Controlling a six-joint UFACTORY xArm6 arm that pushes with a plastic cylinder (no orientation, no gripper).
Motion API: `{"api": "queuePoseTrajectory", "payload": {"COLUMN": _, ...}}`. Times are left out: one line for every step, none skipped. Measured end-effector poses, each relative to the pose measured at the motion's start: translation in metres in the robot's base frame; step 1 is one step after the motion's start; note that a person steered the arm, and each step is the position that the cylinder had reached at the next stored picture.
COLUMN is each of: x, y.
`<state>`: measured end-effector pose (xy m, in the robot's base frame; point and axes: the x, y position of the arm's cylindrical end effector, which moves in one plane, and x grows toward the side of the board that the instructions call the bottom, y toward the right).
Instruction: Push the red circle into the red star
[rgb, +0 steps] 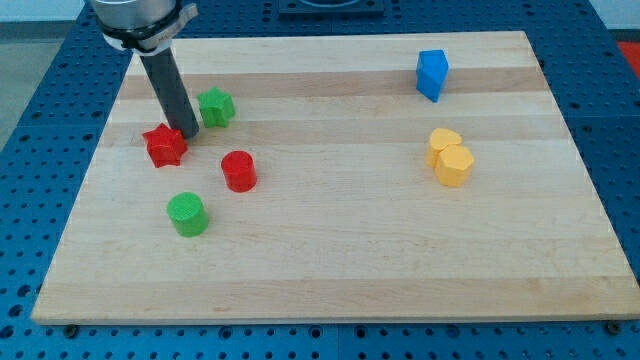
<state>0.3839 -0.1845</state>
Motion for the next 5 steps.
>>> {"api": "queuePoseTrajectory", "payload": {"x": 0.000, "y": 0.040}}
{"api": "queuePoseTrajectory", "payload": {"x": 0.002, "y": 0.090}}
{"api": "queuePoseTrajectory", "payload": {"x": 0.004, "y": 0.125}}
{"api": "queuePoseTrajectory", "payload": {"x": 0.004, "y": 0.120}}
{"api": "queuePoseTrajectory", "payload": {"x": 0.004, "y": 0.073}}
